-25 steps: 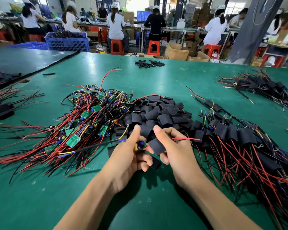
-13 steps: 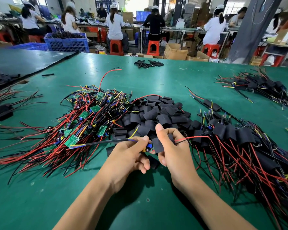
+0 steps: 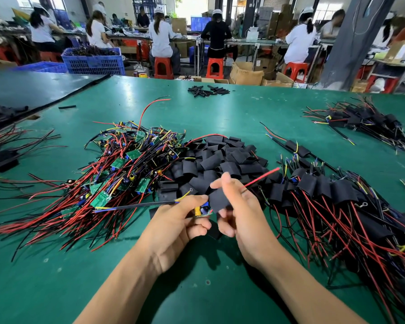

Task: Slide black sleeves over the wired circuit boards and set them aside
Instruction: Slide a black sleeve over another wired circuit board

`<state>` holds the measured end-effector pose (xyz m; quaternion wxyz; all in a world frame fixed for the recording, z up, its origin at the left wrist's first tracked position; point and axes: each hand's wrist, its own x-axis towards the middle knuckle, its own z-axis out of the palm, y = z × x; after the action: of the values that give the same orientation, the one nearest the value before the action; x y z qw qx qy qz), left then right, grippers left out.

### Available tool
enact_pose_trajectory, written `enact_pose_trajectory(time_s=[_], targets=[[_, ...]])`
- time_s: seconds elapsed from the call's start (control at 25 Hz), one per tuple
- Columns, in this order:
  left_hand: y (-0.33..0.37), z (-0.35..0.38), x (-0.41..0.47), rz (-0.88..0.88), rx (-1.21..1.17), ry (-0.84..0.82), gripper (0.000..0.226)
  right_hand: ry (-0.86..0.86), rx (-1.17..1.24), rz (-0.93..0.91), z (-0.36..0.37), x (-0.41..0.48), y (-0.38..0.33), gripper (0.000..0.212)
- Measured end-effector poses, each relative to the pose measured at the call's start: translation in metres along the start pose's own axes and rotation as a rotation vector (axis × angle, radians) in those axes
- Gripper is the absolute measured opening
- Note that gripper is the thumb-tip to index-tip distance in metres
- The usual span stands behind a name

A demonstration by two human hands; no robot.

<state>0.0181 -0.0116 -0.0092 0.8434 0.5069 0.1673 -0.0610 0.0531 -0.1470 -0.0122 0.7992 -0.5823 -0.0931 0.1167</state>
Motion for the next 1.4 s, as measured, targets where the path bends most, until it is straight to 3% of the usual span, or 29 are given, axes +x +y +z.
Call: enact_pose_trajectory(time_s=[0.16, 0.36, 0.52, 0.64, 0.88, 0.96, 1.04, 1.12, 1.4], targets=[[0.008, -0.004, 0.001, -0.058, -0.090, 0.097, 0.020, -0.089, -0.008, -0.066, -0.009, 0.003, 0.001, 0.040], [0.012, -0.004, 0.001, -0.019, -0.130, 0.116, 0.034, -0.011, -0.062, -0.055, -0.010, 0.007, 0.000, 0.044], [0.018, -0.014, -0.003, -0.020, -0.201, -0.031, 0.016, 0.026, 0.030, 0.006, -0.014, 0.010, -0.003, 0.032], [0.019, -0.014, -0.005, 0.016, -0.170, -0.057, 0.012, 0.017, 0.125, 0.044, -0.014, 0.010, -0.005, 0.035], [0.018, -0.015, -0.005, 0.011, -0.125, -0.036, 0.018, -0.075, 0.139, 0.034, -0.017, 0.008, -0.008, 0.027], [0.017, -0.016, -0.005, 0.016, -0.104, -0.037, 0.025, -0.062, 0.134, 0.034, -0.017, 0.008, -0.008, 0.017], [0.017, -0.015, -0.006, 0.029, -0.092, -0.044, 0.029, -0.028, 0.166, 0.053, -0.016, 0.008, -0.007, 0.022], [0.018, -0.015, -0.005, 0.046, -0.096, -0.052, 0.029, -0.016, 0.177, 0.068, -0.015, 0.008, -0.006, 0.027], [0.016, -0.016, -0.003, 0.074, -0.092, -0.034, 0.025, -0.014, 0.033, 0.033, -0.014, 0.005, -0.008, 0.011]])
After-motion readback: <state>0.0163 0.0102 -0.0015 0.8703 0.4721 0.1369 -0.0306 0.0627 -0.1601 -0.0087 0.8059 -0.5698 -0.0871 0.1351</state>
